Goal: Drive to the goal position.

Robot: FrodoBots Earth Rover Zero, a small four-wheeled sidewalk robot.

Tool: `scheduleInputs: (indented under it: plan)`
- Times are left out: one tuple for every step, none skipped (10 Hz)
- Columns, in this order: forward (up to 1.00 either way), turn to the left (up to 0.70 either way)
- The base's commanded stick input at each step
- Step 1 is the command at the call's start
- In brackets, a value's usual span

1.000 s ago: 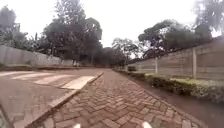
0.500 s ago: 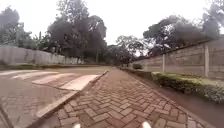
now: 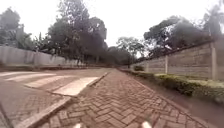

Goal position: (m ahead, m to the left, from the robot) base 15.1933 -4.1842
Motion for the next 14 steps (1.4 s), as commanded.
scheduleInputs:
  plan:
    - [0.70, -0.35]
    - [0.70, -0.35]
    - [0.70, -0.35]
    - [0.70, -0.35]
    - [0.70, -0.35]
    - [0.70, -0.35]
    - [0.70, 0.13]
    - [0.70, 0.13]
    - [0.70, 0.00]
    - [0.70, 0.00]
    - [0.70, 0.00]
    - [0.70, 0.00]
    - [0.70, 0.00]
    - [0.70, 0.00]
